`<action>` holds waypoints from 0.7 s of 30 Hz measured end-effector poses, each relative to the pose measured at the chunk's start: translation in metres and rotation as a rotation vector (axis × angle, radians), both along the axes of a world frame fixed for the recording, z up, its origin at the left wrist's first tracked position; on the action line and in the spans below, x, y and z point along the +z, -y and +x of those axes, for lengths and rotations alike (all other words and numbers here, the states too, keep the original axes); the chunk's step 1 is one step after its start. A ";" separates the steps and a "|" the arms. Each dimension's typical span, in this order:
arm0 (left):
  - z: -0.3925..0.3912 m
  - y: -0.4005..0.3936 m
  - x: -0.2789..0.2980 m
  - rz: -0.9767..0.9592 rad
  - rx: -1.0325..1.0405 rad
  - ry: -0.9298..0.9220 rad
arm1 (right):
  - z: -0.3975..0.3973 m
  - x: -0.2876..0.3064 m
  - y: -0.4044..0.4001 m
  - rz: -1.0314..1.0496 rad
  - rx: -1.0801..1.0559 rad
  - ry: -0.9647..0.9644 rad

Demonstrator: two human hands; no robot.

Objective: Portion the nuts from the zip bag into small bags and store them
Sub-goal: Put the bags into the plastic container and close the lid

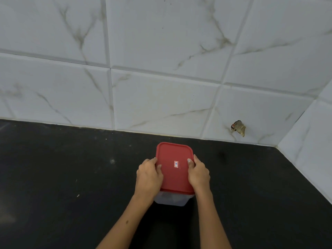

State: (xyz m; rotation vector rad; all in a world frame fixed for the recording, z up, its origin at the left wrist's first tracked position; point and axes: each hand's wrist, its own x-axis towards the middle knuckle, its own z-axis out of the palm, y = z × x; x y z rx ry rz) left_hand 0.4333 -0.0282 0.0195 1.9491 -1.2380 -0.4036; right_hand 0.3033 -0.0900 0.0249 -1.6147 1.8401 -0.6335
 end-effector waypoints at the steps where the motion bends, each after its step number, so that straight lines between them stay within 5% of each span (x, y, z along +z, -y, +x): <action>1: 0.002 -0.002 0.001 0.006 -0.011 -0.019 | -0.002 0.000 -0.002 0.011 0.005 0.010; 6: 0.022 0.015 0.013 0.124 -0.020 -0.183 | -0.006 0.010 0.010 0.099 -0.040 0.138; 12: 0.020 0.076 0.013 0.199 -0.017 -0.610 | 0.010 0.014 0.052 0.243 -0.140 0.423; 21: 0.015 0.097 -0.008 0.185 0.085 -0.623 | 0.006 -0.016 0.066 0.361 -0.123 0.518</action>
